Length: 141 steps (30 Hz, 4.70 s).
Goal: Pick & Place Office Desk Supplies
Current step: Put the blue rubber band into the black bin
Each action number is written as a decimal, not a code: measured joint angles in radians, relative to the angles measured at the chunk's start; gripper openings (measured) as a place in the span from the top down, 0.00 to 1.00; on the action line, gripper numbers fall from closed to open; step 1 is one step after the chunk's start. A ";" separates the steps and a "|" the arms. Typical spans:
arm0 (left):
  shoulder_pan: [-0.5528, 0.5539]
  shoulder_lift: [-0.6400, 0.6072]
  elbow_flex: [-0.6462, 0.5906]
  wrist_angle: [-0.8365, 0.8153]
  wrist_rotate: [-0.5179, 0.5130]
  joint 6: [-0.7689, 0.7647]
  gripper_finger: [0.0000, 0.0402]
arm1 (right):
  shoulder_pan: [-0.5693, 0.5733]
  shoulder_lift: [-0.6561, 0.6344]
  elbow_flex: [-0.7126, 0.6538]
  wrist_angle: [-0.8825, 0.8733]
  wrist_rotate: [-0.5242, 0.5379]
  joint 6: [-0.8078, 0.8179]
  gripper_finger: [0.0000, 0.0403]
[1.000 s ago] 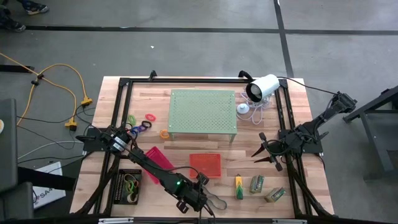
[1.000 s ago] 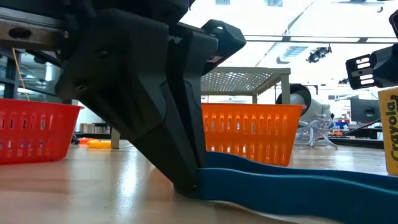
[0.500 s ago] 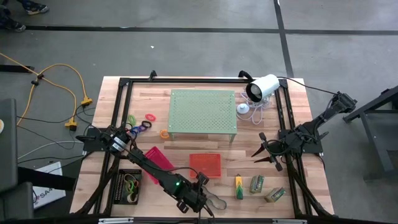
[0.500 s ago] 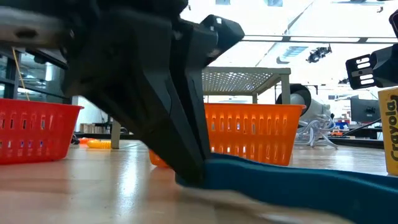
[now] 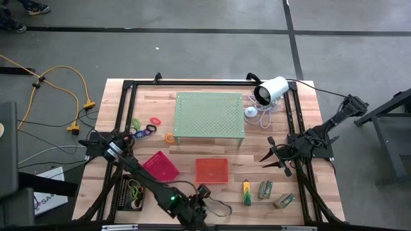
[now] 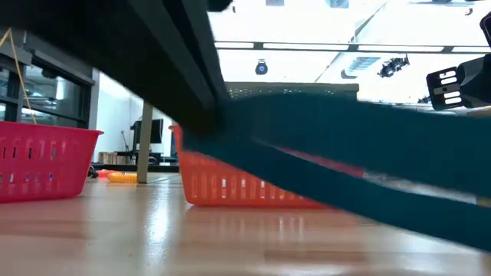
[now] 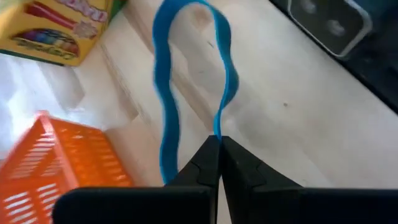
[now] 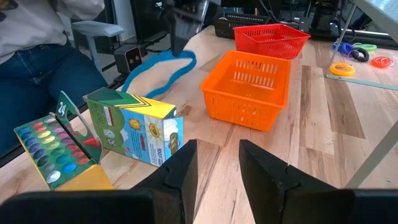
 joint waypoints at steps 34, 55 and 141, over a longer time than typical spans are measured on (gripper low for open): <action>-0.369 -0.129 0.000 -0.588 -0.422 -0.845 1.00 | 0.000 0.000 0.000 0.000 0.000 0.000 0.74; -0.496 -0.353 0.001 -0.973 -0.181 -1.231 1.00 | 0.000 0.000 0.000 0.000 0.000 0.000 0.74; -0.520 -0.623 -0.443 -0.686 0.315 -1.203 1.00 | 0.000 0.000 0.000 0.000 0.000 0.000 0.74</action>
